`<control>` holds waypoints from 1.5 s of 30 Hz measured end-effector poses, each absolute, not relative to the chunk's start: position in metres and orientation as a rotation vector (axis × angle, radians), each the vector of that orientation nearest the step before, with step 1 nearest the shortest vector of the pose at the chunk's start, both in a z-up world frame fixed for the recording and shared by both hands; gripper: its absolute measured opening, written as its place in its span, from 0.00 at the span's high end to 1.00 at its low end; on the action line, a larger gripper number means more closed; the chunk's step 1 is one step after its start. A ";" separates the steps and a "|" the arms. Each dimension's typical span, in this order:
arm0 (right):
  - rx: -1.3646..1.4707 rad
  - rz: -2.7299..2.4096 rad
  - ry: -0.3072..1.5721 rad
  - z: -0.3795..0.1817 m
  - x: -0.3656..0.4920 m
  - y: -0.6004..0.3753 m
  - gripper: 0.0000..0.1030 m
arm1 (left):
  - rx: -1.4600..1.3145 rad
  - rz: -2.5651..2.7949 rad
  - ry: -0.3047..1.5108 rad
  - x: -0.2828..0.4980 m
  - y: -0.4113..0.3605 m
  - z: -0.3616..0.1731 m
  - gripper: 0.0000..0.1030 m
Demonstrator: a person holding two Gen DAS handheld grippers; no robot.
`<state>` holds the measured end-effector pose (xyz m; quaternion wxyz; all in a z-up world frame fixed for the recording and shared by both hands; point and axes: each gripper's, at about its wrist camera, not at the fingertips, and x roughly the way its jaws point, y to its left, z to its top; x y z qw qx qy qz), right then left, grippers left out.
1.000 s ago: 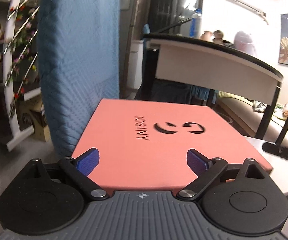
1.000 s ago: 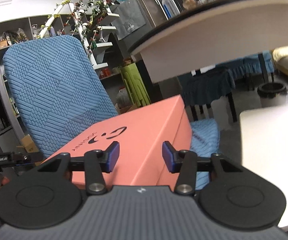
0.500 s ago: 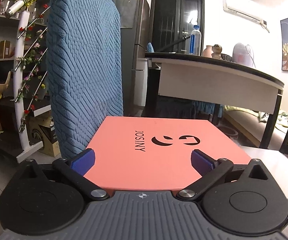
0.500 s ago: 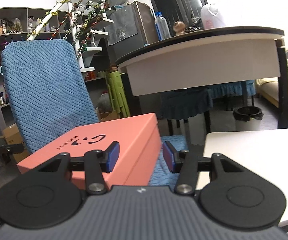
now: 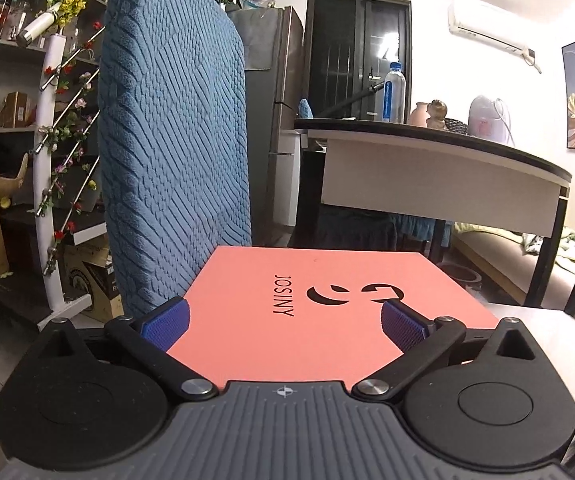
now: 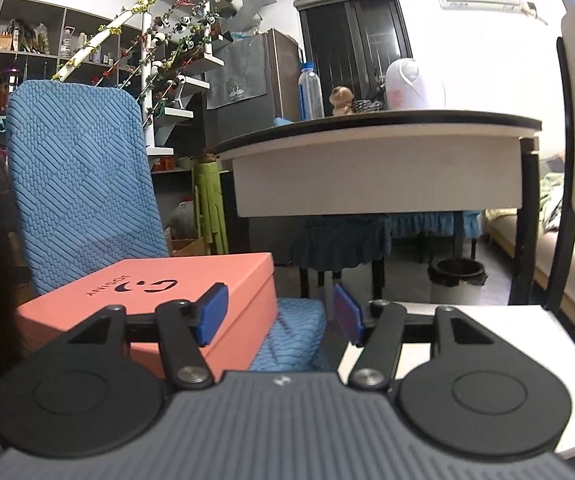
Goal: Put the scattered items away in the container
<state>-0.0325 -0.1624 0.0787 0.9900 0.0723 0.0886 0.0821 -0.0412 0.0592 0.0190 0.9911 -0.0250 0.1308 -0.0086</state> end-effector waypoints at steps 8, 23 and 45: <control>0.140 0.143 0.189 0.074 -0.029 -0.169 0.20 | -0.043 -0.016 0.280 -0.034 0.051 0.017 0.00; 0.120 0.103 0.182 0.073 -0.026 -0.162 0.00 | -0.036 -0.005 0.284 -0.033 0.052 0.016 0.00; 0.090 0.044 0.221 0.068 -0.018 -0.159 0.00 | -0.031 -0.004 0.288 -0.034 0.054 0.016 0.00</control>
